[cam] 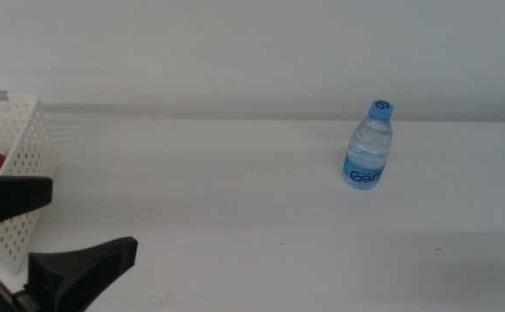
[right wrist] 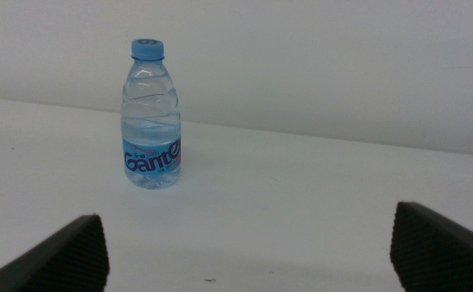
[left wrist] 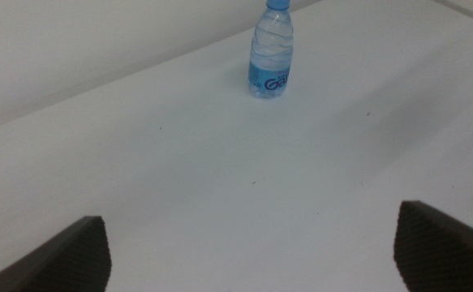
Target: Use arms to grab the bottles and put them into the dustbin to the left of the table.
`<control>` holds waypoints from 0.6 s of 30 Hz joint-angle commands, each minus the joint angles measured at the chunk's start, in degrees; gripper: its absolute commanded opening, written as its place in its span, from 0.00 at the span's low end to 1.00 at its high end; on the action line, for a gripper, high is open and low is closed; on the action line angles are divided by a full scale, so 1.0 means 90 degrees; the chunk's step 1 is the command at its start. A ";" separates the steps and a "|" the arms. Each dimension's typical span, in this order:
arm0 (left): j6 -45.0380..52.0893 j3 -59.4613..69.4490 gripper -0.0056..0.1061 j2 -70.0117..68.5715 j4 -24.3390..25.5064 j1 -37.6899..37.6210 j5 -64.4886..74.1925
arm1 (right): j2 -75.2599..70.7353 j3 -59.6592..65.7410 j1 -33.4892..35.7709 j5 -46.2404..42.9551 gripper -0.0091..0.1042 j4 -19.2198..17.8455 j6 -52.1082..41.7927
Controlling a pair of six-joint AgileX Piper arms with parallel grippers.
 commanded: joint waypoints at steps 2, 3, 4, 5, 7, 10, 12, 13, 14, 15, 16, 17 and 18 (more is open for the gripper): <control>-0.0043 0.0028 0.89 -0.0047 0.0007 -0.0066 -0.0102 | -0.0243 0.0272 -0.0046 -0.0021 0.90 -0.0013 -0.0052; -0.0043 0.0028 0.89 -0.0047 0.0007 -0.0066 -0.0174 | -0.0243 0.0272 -0.0046 -0.0021 0.90 -0.0013 -0.0052; -0.0043 0.0028 0.89 -0.0047 0.0007 -0.0066 -0.0220 | -0.0243 0.0272 -0.0046 -0.0021 0.90 -0.0013 -0.0052; -0.0043 0.0028 0.89 -0.0047 0.0007 -0.0066 -0.0293 | -0.0243 0.0272 -0.0046 -0.0021 0.90 -0.0013 -0.0052; -0.0043 0.0028 0.89 -0.0047 0.0025 -0.0066 -0.0440 | -0.0243 0.0272 -0.0046 -0.0021 0.90 -0.0013 -0.0052; -0.0043 0.0028 0.89 -0.0047 0.0135 -0.0066 -0.0620 | -0.0243 0.0272 -0.0046 -0.0021 0.90 -0.0013 -0.0052; -0.0043 0.0028 0.89 -0.0047 0.0197 -0.0066 -0.0702 | -0.0243 0.0272 -0.0046 -0.0021 0.90 -0.0013 -0.0052; -0.0043 0.0028 0.89 -0.0047 0.0225 -0.0066 -0.0754 | -0.0243 0.0272 -0.0046 -0.0021 0.90 -0.0013 -0.0052; -0.0043 0.0028 0.89 -0.0047 0.0225 -0.0066 -0.0784 | -0.0243 0.0272 -0.0046 -0.0021 0.90 -0.0013 -0.0052; -0.0043 0.0028 0.89 -0.0047 0.0225 -0.0066 -0.0820 | -0.0243 0.0272 -0.0046 -0.0021 0.90 -0.0013 -0.0052; -0.0043 0.0028 0.89 -0.0047 0.0203 -0.0066 -0.0833 | -0.0243 0.0272 -0.0046 -0.0021 0.90 -0.0013 -0.0052; -0.0043 0.0028 0.89 -0.0047 0.0175 -0.0066 -0.0832 | -0.0243 0.0272 -0.0046 -0.0021 0.90 -0.0013 -0.0052; -0.0043 0.0028 0.89 -0.0047 0.0175 -0.0066 -0.0832 | -0.0243 0.0272 -0.0046 -0.0021 0.90 -0.0013 -0.0052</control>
